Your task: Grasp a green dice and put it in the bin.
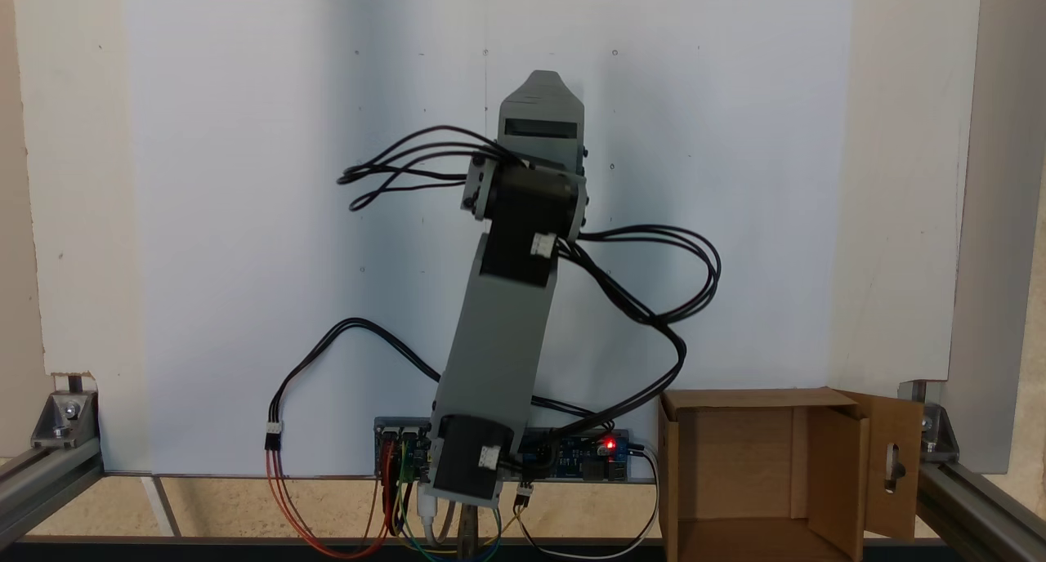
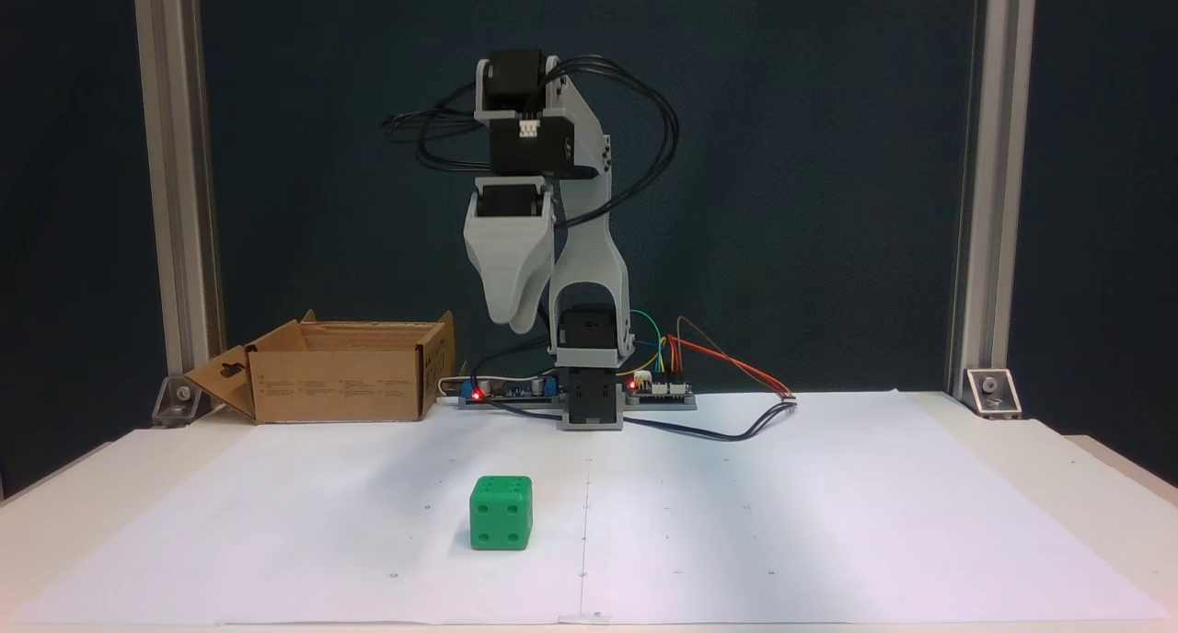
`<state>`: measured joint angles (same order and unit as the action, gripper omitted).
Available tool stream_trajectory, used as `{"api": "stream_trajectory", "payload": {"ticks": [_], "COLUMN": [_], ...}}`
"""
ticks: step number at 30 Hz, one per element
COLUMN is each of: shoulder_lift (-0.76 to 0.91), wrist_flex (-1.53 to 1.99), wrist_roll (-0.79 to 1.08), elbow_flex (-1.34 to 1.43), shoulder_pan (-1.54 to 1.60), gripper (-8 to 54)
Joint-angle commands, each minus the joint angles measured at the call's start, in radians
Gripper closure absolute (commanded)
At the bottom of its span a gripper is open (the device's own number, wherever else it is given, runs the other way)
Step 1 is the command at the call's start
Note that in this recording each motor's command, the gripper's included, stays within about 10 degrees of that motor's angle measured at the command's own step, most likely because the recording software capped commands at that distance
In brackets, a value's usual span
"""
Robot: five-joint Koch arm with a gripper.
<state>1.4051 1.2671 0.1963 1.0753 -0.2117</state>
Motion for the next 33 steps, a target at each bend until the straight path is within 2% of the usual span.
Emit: {"api": "stream_trajectory", "payload": {"ticks": [1, 15, 33], "shoulder_lift": [-0.009, -0.146, -0.206], "wrist_flex": [0.052, -0.003, -0.084], "wrist_roll": [0.069, 0.072, 0.072], "elbow_flex": [-0.075, -0.078, -0.077], "shoulder_pan": [0.014, 0.02, 0.017], "gripper": [1.4, 1.1, 1.4]}}
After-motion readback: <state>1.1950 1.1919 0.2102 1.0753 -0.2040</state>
